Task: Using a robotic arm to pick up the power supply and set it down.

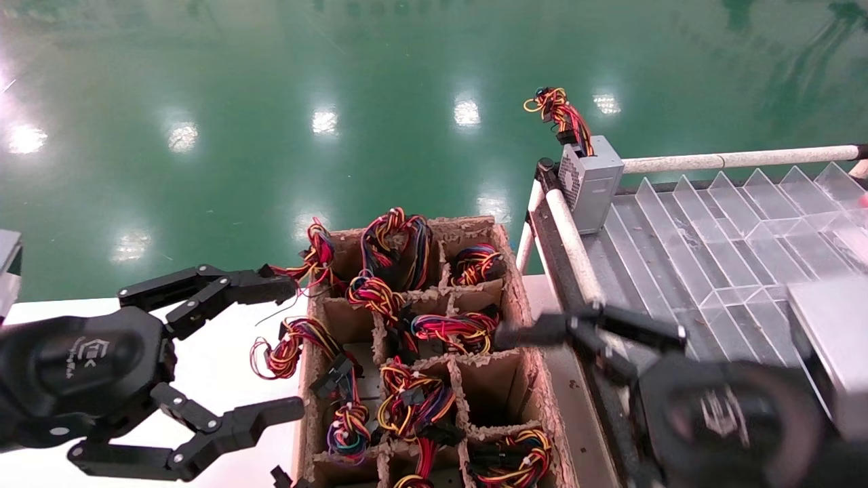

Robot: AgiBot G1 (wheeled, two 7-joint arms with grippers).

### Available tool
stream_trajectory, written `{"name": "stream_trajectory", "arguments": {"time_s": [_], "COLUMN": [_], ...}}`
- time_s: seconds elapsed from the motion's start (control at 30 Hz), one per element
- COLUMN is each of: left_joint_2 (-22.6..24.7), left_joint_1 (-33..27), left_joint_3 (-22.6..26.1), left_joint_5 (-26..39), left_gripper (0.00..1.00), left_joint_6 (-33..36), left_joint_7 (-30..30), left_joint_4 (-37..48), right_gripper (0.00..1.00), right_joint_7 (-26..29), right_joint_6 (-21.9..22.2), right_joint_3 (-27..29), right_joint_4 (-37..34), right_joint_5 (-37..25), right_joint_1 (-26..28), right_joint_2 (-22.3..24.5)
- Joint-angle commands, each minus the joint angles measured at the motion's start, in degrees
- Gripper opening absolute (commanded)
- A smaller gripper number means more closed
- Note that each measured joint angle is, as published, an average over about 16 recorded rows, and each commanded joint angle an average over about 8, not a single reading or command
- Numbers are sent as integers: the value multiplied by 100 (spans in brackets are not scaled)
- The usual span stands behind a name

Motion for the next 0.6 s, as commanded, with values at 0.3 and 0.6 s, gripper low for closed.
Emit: {"name": "stream_trajectory", "arguments": {"time_s": [0.3,0.6], "left_joint_2": [0,0], "left_joint_1": [1,1], "left_joint_3": [0,0], "left_joint_5": [0,0], "left_gripper": [100,100], "left_joint_6": [-1,-1], "left_joint_7": [0,0], "left_joint_4": [1,1], "right_gripper": [100,100], "right_joint_7": [61,26], "right_joint_6": [-57,-16], "right_joint_3": [40,13], "right_joint_4": [119,32], "right_joint_5": [73,17], "right_joint_1": [-97,-29], "right_joint_2": [54,18]}}
